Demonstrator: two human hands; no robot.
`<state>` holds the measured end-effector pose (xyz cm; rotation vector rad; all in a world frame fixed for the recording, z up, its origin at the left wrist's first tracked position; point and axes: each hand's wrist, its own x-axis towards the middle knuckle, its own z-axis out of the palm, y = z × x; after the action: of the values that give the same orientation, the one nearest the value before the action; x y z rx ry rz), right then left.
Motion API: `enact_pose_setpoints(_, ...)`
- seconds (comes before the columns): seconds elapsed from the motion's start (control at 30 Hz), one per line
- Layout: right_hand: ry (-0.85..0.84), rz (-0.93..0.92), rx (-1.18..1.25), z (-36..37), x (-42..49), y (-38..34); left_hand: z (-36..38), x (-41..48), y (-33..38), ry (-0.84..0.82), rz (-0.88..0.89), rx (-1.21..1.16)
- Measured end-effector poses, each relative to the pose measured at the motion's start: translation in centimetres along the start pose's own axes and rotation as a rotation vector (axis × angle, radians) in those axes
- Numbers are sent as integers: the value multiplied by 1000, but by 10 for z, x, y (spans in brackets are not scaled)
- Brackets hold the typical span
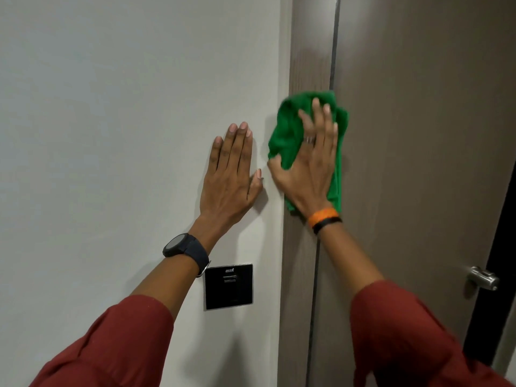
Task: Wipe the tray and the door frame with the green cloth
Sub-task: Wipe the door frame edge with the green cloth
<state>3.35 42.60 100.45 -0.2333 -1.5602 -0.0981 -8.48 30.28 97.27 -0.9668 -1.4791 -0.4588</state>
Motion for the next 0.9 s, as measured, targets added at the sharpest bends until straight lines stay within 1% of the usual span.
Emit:
enact_pose_setpoints(0.1,28,-11,-40,1,55,-4,1,1,0,16,-1,-18)
enact_pose_setpoints(0.2,29,-21,-75,4,52,-2,2,0,0,25,-5,-25)
enact_pose_setpoints(0.3,24,-6,-87,7,2,4,4,-9,6,23,-1,-31)
enact_pose_setpoints(0.47,-110,43,-113,3,-158,15,11,-37,24,-5,0,-22)
enact_pose_setpoints(0.5,-124,48,-111,3,-181,16,12,-43,26,-14,8,-18)
enact_pose_setpoints(0.57,-129,58,-98,1,-196,17,14,-54,32,-28,26,-8)
enact_pose_setpoints(0.63,-128,53,-83,-3,-183,14,13,-59,36,-43,31,3)
enact_pose_setpoints(0.7,-114,30,-58,-8,-151,9,14,-60,37,-50,30,6)
enact_pose_setpoints(0.77,-73,12,-45,-5,-95,8,15,-59,38,-46,29,8)
enact_pose_setpoints(0.83,3,-12,-59,0,-30,7,16,-59,37,-37,22,-15)
enact_pose_setpoints(0.9,61,-30,-72,4,16,6,16,-60,36,-27,14,-52)
